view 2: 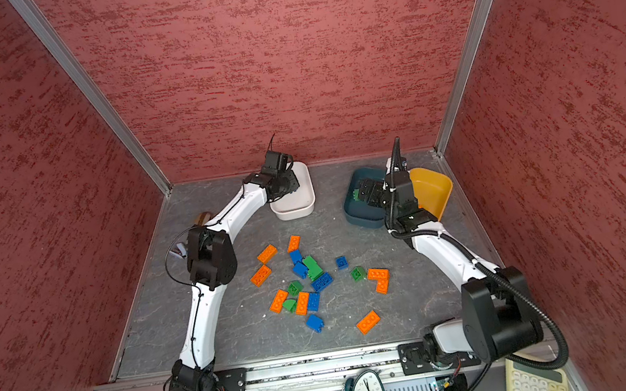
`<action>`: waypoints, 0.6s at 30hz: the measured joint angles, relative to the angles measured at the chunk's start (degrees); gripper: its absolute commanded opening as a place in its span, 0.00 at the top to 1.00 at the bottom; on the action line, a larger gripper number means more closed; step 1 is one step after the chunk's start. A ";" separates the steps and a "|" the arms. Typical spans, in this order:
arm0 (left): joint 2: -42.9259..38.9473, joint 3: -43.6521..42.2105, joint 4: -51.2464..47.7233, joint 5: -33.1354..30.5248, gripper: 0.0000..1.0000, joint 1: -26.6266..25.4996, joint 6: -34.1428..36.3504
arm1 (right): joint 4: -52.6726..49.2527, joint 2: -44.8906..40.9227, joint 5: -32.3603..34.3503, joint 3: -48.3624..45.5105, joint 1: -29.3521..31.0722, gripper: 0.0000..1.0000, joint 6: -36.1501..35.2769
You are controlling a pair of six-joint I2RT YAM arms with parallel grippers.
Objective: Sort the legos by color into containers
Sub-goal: 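Carry the blue brick into the white tub and release it with the left gripper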
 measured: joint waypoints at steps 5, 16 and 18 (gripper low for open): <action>5.84 7.56 -4.42 0.44 0.70 0.59 -1.46 | -1.05 0.00 -0.68 0.00 0.00 0.01 -0.35; 6.69 9.86 -4.70 7.93 0.37 0.46 -2.43 | -4.72 0.04 -3.65 0.00 0.00 0.01 -1.20; 6.69 9.86 -4.61 8.48 0.31 0.13 -1.88 | -5.60 0.09 -4.42 0.00 0.00 0.01 -1.20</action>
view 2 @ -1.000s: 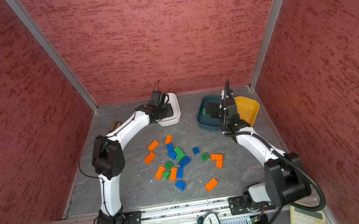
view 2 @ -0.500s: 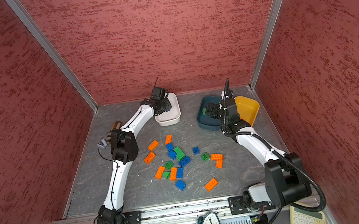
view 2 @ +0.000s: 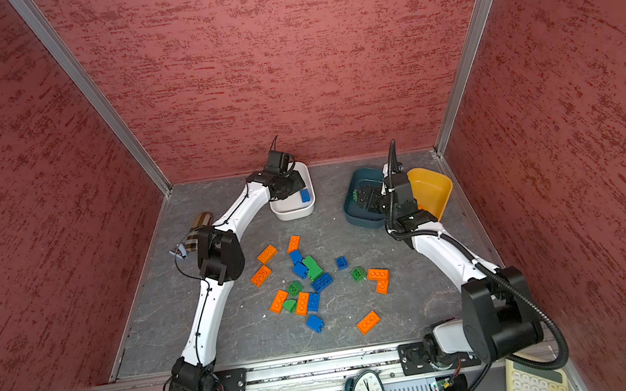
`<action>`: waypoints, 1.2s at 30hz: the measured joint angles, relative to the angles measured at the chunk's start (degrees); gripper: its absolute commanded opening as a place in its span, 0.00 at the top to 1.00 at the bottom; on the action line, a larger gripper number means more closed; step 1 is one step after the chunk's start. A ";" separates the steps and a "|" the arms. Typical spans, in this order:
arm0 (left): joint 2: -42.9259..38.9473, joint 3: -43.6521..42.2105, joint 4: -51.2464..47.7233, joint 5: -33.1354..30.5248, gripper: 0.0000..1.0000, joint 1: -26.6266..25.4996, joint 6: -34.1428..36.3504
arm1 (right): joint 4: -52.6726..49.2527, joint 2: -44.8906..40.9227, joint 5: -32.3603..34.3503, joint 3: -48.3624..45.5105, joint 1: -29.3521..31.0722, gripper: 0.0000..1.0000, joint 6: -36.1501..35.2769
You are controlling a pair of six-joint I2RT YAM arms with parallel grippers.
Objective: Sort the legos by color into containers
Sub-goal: 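Carry the blue brick into the white tub and release it with the left gripper, then lower the right gripper onto an orange brick among the pile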
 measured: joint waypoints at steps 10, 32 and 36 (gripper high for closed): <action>-0.07 0.00 0.85 1.60 0.06 -2.01 3.13 | -5.20 -0.52 -3.87 -1.70 0.00 0.01 -0.96; -28.74 -40.33 18.49 5.86 0.01 -3.87 5.44 | -41.79 -1.16 -3.52 5.27 7.96 0.10 -42.51; -33.70 -48.76 21.73 5.81 0.01 -3.45 4.33 | -44.09 -1.27 -4.50 2.73 9.09 0.15 -49.83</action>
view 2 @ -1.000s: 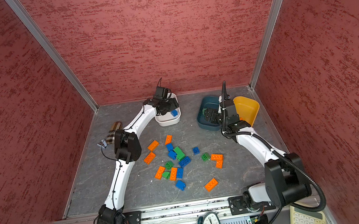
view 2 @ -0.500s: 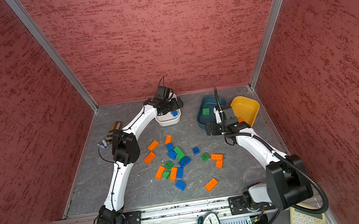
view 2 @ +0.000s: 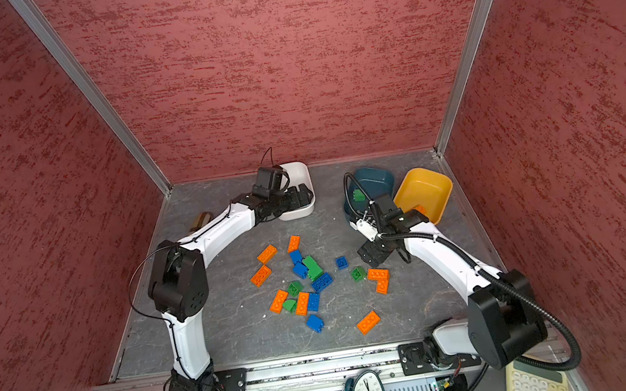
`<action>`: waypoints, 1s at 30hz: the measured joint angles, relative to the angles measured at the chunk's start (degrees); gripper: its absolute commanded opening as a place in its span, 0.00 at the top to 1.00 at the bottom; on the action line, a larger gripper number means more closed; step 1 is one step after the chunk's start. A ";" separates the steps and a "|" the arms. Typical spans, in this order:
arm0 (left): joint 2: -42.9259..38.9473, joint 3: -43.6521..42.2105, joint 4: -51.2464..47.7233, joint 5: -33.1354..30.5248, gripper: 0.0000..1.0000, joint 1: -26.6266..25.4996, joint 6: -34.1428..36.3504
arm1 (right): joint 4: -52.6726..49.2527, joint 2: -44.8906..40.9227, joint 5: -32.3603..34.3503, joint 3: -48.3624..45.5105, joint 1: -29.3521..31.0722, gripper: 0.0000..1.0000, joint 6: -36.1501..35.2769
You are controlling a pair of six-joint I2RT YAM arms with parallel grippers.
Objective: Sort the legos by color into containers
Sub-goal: 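Lower the right gripper onto an orange brick among the pile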
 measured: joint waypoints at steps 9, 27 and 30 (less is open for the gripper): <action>-5.81 -9.62 3.61 -0.20 0.01 2.84 -2.80 | -2.62 2.36 1.40 -6.23 4.68 0.22 -9.70; -6.19 -11.28 4.07 -0.17 0.01 3.02 -4.04 | 4.76 13.42 6.47 -6.23 7.85 0.37 -11.72; -6.19 -11.28 4.04 -0.17 0.00 3.02 -4.04 | 5.44 13.42 6.91 -6.23 8.00 0.43 -11.93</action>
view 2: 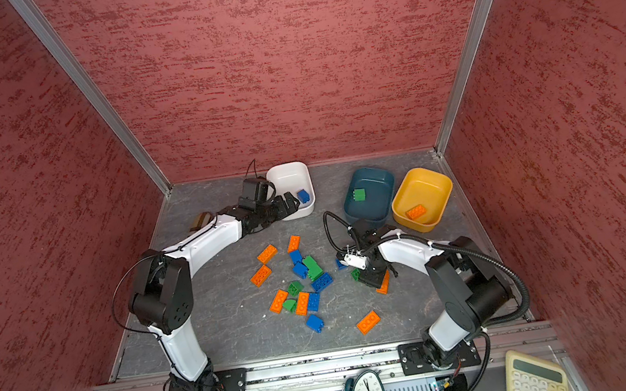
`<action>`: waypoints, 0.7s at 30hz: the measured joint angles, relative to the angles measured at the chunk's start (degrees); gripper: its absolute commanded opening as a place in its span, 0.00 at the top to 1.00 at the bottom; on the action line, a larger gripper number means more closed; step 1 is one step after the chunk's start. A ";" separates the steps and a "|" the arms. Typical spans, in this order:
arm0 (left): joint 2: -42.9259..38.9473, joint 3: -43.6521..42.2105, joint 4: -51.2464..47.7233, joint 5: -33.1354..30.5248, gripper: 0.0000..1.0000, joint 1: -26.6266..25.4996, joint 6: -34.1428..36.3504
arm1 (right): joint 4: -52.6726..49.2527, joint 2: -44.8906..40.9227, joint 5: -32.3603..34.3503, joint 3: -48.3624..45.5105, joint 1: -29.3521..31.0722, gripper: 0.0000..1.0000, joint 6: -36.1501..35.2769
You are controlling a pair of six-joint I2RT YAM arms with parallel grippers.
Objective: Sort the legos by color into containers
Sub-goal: 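Lower the right gripper onto an orange brick among the pile, then lift the orange brick toward the yellow tub with the right gripper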
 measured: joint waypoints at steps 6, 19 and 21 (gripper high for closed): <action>0.00 0.00 -0.09 0.00 0.01 0.00 -0.04 | 1.27 -0.07 0.79 -0.04 0.17 0.54 -1.03; 0.00 0.00 -0.83 -0.04 0.01 0.00 -0.24 | 3.82 -5.20 -0.20 -0.87 0.15 0.77 -1.49; 0.00 0.00 -1.07 -0.04 0.01 0.00 -0.26 | 4.52 -7.48 -0.79 -1.46 0.04 0.77 -1.33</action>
